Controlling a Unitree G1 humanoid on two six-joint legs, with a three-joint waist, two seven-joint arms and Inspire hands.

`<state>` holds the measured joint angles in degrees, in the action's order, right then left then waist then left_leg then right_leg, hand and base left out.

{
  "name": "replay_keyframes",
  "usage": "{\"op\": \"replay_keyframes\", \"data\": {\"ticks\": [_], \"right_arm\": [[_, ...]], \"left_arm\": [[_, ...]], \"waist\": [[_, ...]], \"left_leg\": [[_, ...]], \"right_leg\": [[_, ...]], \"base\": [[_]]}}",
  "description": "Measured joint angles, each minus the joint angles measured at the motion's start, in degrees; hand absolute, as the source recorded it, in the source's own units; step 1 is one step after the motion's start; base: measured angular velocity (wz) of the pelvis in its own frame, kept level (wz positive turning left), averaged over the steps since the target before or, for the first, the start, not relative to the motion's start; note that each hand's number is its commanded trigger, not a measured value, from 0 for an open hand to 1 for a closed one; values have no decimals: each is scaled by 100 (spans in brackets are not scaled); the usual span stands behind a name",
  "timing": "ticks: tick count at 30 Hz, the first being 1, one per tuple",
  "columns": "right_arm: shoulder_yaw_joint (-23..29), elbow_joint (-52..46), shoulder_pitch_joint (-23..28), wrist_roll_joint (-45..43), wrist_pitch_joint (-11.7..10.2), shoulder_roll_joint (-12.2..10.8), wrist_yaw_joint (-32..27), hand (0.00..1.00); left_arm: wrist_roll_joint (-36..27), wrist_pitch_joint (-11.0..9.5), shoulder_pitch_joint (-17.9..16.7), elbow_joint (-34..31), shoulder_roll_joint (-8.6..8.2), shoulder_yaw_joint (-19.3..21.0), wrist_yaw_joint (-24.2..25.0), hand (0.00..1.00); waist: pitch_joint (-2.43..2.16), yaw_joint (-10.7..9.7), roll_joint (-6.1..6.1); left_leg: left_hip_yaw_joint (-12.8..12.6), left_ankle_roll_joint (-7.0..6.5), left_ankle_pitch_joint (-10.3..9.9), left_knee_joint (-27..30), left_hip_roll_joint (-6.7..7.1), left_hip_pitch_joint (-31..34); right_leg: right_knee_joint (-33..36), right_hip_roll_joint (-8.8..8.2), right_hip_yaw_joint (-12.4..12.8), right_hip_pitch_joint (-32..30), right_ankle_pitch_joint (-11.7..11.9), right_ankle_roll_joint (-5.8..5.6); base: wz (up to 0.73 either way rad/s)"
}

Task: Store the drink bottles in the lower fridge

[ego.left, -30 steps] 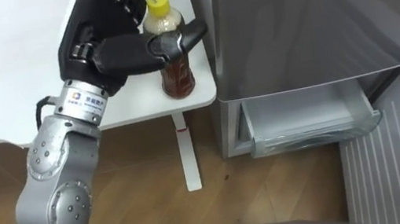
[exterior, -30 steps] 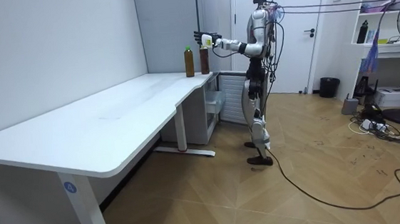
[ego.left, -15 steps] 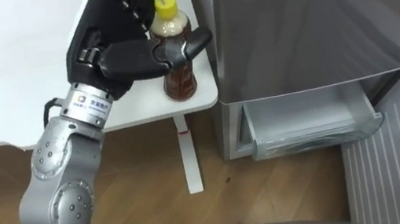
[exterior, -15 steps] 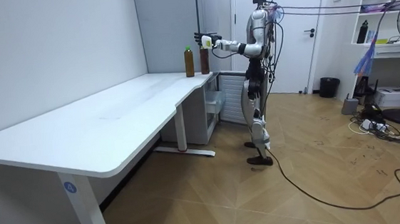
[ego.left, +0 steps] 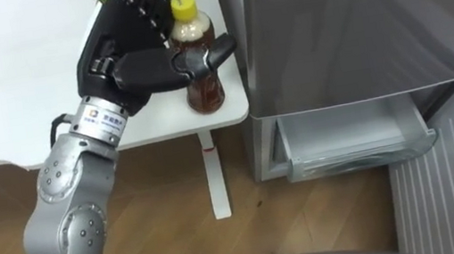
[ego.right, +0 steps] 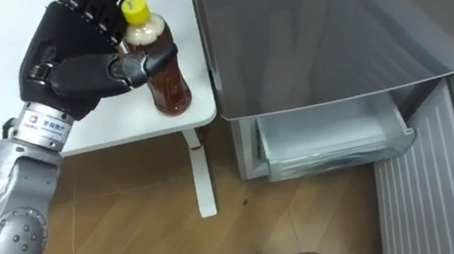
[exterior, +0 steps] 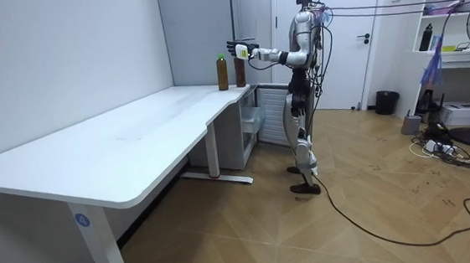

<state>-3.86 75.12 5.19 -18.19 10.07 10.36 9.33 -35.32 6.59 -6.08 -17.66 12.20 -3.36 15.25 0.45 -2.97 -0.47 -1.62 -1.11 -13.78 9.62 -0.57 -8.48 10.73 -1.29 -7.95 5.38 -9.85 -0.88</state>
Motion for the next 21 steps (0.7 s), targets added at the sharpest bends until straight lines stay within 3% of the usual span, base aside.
{"op": "replay_keyframes", "data": {"ticks": [21], "right_arm": [[25, -2, 21, -17, -3, 42, 139, 0]], "left_arm": [[1255, -284, 19, -30, 2, -5, -6, 0]], "waist": [[-7, -9, -17]], "left_leg": [[6, 3, -1, -8, -22, 39]], "right_leg": [[4, 28, 12, -49, -9, 15]], "base": [[0]]}}
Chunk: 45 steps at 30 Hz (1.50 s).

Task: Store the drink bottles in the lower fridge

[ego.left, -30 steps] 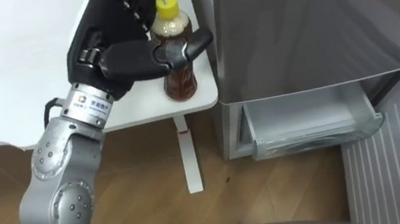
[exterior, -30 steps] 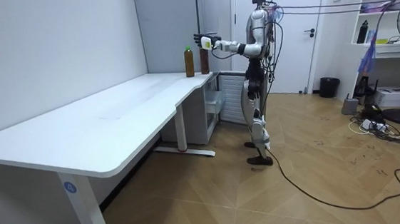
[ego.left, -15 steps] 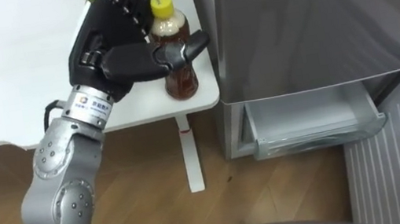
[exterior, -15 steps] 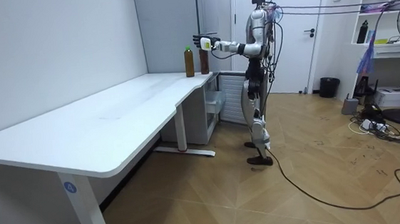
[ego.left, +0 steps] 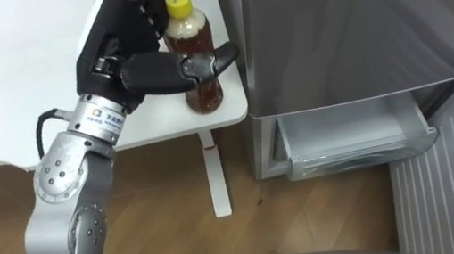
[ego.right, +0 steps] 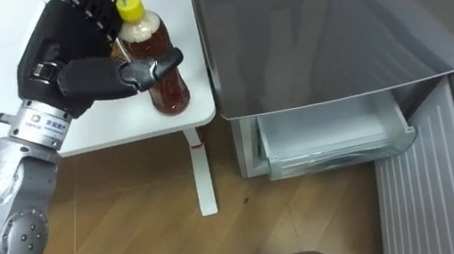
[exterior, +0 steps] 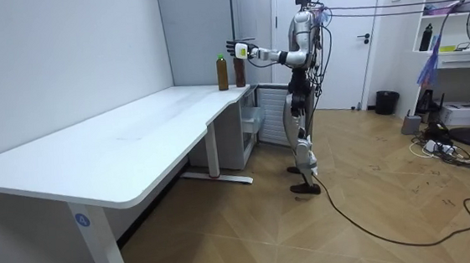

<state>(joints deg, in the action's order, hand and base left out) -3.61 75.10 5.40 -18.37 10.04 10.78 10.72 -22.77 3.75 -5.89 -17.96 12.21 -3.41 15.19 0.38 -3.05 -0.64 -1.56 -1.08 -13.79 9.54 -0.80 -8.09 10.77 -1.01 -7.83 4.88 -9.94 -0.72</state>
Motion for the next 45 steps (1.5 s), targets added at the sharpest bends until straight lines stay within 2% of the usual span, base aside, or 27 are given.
{"op": "replay_keyframes", "data": {"ticks": [9, 21, 27, 38, 45], "right_arm": [[-9, 1, -7, 6, -25, 0, 58, 0], [-9, 122, -114, -21, -83, -1, 18, 0], [-12, 129, -153, -20, -195, -1, -23, 0], [-13, 116, -131, -10, -254, 3, -71, 0], [-12, 99, -133, -11, -253, 5, -55, 0]], "left_arm": [[50, 8, 1, -18, 2, -7, -54, 0], [42, 15, 1, -195, 2, -46, -220, 0], [-6, 14, 1, -306, 54, -125, -231, 0], [4, 14, -8, -306, 82, -133, -339, 0], [228, 14, -8, -306, 84, -136, -369, 0]], "waist": [[-23, -1, 43], [-17, -36, 54], [-15, -45, 21], [13, -72, 35], [10, -81, 30]], "left_leg": [[-5, 1, 1, 18, 1, 32], [-5, 2, 2, 32, 6, 90], [-5, 2, 2, 32, 5, 90], [-39, 3, 3, 29, 5, 85], [-71, 3, 3, 29, 5, 81]], "right_leg": [[2, -5, 2, -24, 0, 0], [-13, -8, 13, -76, -2, 2], [-13, -4, 55, -78, -2, 1], [-3, -2, 87, -94, -6, 4], [-3, 1, 119, -96, -6, 3]], "base": [[0], [0], [0], [0], [-2]]}}
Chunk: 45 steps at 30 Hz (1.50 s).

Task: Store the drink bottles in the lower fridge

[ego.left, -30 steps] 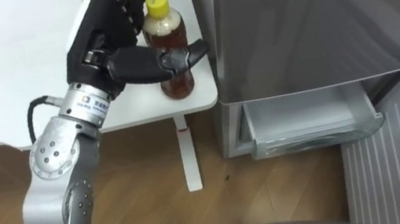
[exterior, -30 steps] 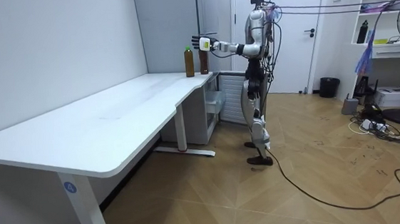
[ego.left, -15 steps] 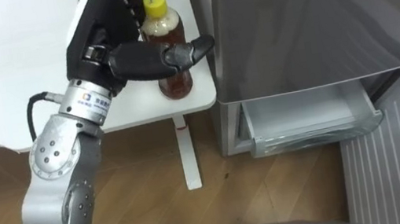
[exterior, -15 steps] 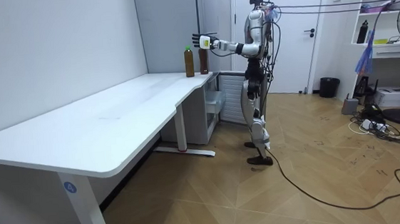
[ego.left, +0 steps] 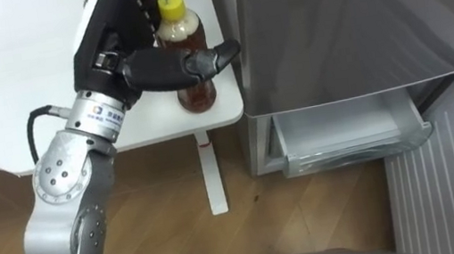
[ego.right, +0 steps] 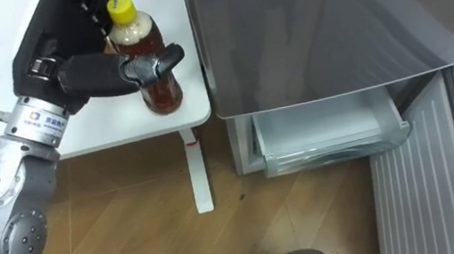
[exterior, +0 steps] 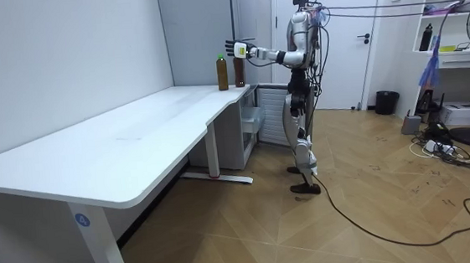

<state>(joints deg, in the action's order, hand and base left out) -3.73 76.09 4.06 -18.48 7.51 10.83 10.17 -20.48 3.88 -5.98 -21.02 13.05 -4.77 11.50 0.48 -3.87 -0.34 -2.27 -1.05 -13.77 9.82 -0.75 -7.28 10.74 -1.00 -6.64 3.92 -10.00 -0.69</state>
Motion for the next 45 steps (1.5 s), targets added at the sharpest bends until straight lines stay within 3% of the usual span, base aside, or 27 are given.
{"op": "replay_keyframes", "data": {"ticks": [45], "right_arm": [[49, 10, 47, -4, 6, 3, 125, 0]], "left_arm": [[674, 77, -35, 210, 0, 10, -243, 0]], "waist": [[22, -60, -45]], "left_leg": [[2, 0, 0, -1, 1, -145]], "right_leg": [[1, 3, -19, 148, 0, 0]], "base": [[0]]}}
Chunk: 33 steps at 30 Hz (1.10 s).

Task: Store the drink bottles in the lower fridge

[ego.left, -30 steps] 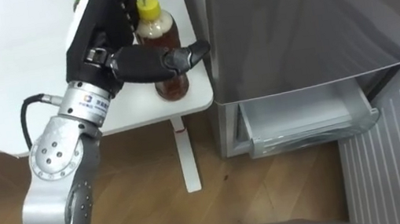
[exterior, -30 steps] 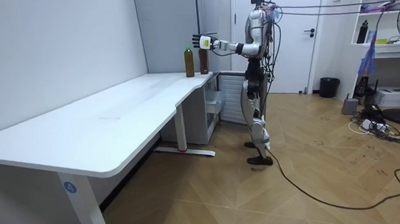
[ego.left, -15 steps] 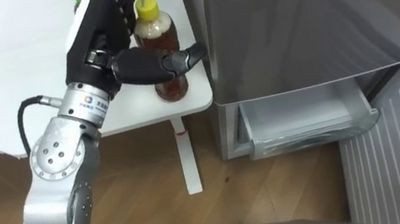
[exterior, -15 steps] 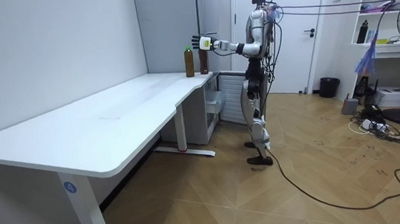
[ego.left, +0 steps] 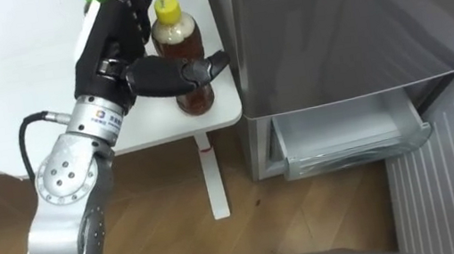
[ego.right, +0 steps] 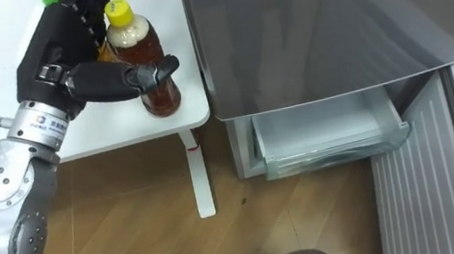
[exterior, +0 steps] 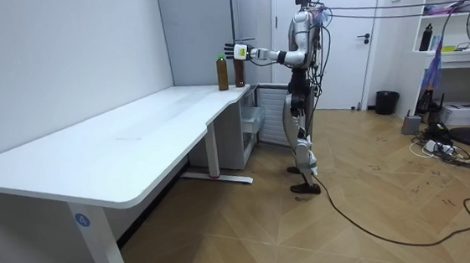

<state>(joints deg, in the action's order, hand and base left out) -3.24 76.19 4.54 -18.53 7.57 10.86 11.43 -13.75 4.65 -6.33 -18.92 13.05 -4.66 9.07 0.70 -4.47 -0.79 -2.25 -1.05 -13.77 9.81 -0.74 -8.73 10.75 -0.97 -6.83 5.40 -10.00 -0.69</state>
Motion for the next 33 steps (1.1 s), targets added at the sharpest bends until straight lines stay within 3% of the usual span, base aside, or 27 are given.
{"op": "replay_keyframes", "data": {"ticks": [33], "right_arm": [[-5, 18, 7, -2, 9, -1, -3, 0]], "left_arm": [[91, 11, -2, 599, -4, -9, -99, 0]], "waist": [[-20, -14, -6]], "left_leg": [[-13, 0, 0, 1, 1, 30]], "right_leg": [[-3, -3, 31, -37, 0, 0]], "base": [[0]]}}
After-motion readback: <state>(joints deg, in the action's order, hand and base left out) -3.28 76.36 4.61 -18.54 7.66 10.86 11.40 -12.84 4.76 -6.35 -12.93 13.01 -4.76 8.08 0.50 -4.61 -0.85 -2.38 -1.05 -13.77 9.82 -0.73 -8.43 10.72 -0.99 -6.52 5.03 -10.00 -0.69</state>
